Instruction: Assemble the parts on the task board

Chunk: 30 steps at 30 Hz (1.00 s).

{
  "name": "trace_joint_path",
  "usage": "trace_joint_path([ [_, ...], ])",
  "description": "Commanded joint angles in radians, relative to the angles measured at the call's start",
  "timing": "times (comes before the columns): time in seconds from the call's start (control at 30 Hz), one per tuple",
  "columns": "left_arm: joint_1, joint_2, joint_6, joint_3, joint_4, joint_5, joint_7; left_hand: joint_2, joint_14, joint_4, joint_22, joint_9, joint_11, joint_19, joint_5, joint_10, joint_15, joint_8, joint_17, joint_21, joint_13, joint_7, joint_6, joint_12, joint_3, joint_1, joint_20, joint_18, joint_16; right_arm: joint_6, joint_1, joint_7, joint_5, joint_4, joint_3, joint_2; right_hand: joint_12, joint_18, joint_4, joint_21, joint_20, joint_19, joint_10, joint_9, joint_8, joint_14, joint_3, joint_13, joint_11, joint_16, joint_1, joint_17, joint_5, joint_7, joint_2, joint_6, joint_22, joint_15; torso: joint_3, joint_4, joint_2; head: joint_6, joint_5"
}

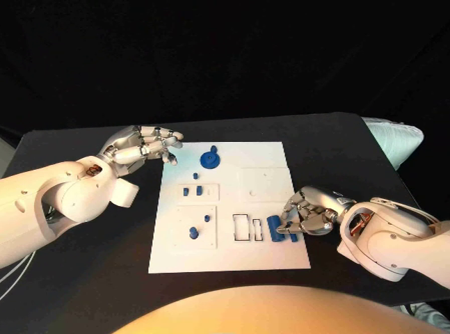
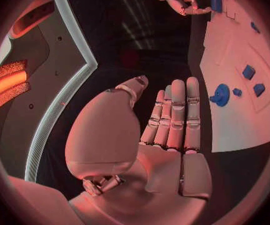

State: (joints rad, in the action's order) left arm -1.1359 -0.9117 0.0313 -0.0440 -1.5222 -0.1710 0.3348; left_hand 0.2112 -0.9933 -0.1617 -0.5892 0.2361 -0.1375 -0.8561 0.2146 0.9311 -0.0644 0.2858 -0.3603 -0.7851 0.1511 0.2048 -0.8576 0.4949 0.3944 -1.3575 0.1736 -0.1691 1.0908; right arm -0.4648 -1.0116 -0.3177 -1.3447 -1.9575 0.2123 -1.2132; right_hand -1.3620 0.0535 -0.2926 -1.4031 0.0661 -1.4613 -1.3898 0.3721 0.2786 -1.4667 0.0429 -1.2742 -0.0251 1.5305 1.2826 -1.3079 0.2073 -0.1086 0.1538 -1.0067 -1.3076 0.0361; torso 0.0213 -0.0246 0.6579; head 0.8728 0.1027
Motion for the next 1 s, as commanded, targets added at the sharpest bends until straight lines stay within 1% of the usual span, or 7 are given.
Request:
trace_joint_path([
  [0.03,0.001,0.002,-0.004,0.000,-0.003,-0.004,0.002,0.007,-0.002,-0.002,0.001,-0.001,0.001,-0.007,-0.005,-0.002,-0.006,0.004,0.000,0.006,0.002,-0.002,0.008,0.007,-0.006,0.004,0.001,-0.013,-0.005,-0.009,0.007,-0.045,-0.056,0.002,0.000,0.010,-0.004,-0.015,-0.001,-0.006,-0.002,-0.043,-0.008,-0.001,0.008,-0.078,0.013,-0.005,-0.001,0.007,-0.015,-0.143,0.005,0.005,0.001,-0.007,-0.162,0.005,-0.0001,0.0020,0.000,0.000,0.000],
  [0.23,0.002,0.002,-0.006,0.000,-0.003,-0.004,0.001,0.007,-0.002,-0.004,0.002,-0.001,0.001,-0.008,-0.004,-0.002,-0.006,0.005,0.000,0.007,0.002,-0.002,0.008,0.007,-0.007,0.005,0.001,-0.013,-0.006,-0.007,0.018,-0.056,-0.063,0.007,0.000,0.030,-0.003,-0.016,-0.001,-0.009,-0.002,-0.044,-0.010,0.000,0.012,-0.079,0.033,-0.010,0.000,0.008,-0.027,-0.146,0.010,0.006,-0.006,-0.009,-0.165,0.006,-0.0002,0.0008,0.001,0.000,-0.004],
  [0.5,0.002,0.000,-0.009,0.000,-0.003,-0.004,-0.002,0.007,-0.002,-0.004,0.002,-0.001,0.001,-0.008,-0.004,-0.002,-0.006,0.005,0.000,0.007,0.002,-0.002,0.008,0.007,-0.007,0.005,0.001,-0.013,-0.006,-0.003,0.027,-0.072,-0.067,0.014,0.000,0.050,-0.003,-0.016,-0.002,-0.010,-0.003,-0.045,-0.011,0.000,0.016,-0.079,0.049,-0.015,0.001,0.009,-0.037,-0.150,0.012,0.007,-0.011,-0.010,-0.166,0.007,0.0009,-0.0002,0.001,0.000,-0.004],
  [0.6,0.002,0.000,-0.010,0.000,-0.004,-0.003,-0.003,0.006,-0.002,-0.005,0.002,-0.001,0.001,-0.008,-0.004,-0.003,-0.006,0.005,0.000,0.007,0.002,-0.002,0.008,0.008,-0.008,0.006,0.001,-0.013,-0.006,0.011,0.029,-0.084,-0.070,0.020,0.000,0.056,-0.002,-0.016,-0.002,-0.010,-0.003,-0.044,-0.012,0.000,0.019,-0.079,0.060,-0.018,0.001,0.008,-0.045,-0.149,0.015,0.008,-0.012,-0.011,-0.167,0.007,0.0013,-0.0015,0.001,0.000,0.002],
  [0.8,0.002,-0.002,-0.012,0.000,-0.005,-0.003,-0.007,0.005,-0.002,-0.009,0.004,-0.001,0.001,-0.009,-0.004,-0.004,-0.006,0.005,0.000,0.009,0.002,-0.002,0.009,0.008,-0.011,0.009,0.001,-0.013,-0.006,0.035,0.034,-0.114,-0.078,0.034,0.000,0.070,-0.003,-0.016,-0.002,-0.011,-0.004,-0.045,-0.014,0.001,0.024,-0.080,0.072,-0.024,0.002,0.009,-0.052,-0.151,0.024,0.009,-0.014,-0.013,-0.168,0.008,0.0013,0.0001,0.001,0.000,0.000],
  [0.87,0.002,-0.003,-0.012,0.000,-0.006,-0.004,-0.010,0.005,-0.002,-0.009,0.004,-0.001,0.001,-0.009,-0.004,-0.004,-0.006,0.005,0.000,0.009,0.002,-0.002,0.009,0.008,-0.011,0.009,0.001,-0.013,-0.006,0.047,0.038,-0.130,-0.076,0.038,0.000,0.079,0.001,-0.016,0.001,-0.008,-0.005,-0.044,-0.014,0.001,0.029,-0.079,0.074,-0.028,0.003,0.008,-0.027,-0.151,0.056,0.010,-0.022,-0.012,-0.168,0.009,0.0008,-0.0006,0.001,0.000,-0.002],
  [1.0,0.002,-0.003,-0.011,0.000,-0.007,-0.007,-0.014,0.005,-0.003,-0.011,0.004,-0.001,0.000,-0.010,-0.004,-0.004,-0.006,0.005,0.000,0.010,0.003,-0.002,0.010,0.009,-0.012,0.010,0.001,-0.013,-0.006,0.053,0.043,-0.145,-0.069,0.039,0.000,0.090,0.004,-0.016,0.003,-0.008,-0.005,-0.044,-0.014,0.000,0.032,-0.080,0.069,-0.030,0.004,0.009,0.004,-0.154,0.067,0.010,-0.029,-0.010,-0.169,0.010,0.0005,-0.0006,0.001,0.000,-0.008],
])
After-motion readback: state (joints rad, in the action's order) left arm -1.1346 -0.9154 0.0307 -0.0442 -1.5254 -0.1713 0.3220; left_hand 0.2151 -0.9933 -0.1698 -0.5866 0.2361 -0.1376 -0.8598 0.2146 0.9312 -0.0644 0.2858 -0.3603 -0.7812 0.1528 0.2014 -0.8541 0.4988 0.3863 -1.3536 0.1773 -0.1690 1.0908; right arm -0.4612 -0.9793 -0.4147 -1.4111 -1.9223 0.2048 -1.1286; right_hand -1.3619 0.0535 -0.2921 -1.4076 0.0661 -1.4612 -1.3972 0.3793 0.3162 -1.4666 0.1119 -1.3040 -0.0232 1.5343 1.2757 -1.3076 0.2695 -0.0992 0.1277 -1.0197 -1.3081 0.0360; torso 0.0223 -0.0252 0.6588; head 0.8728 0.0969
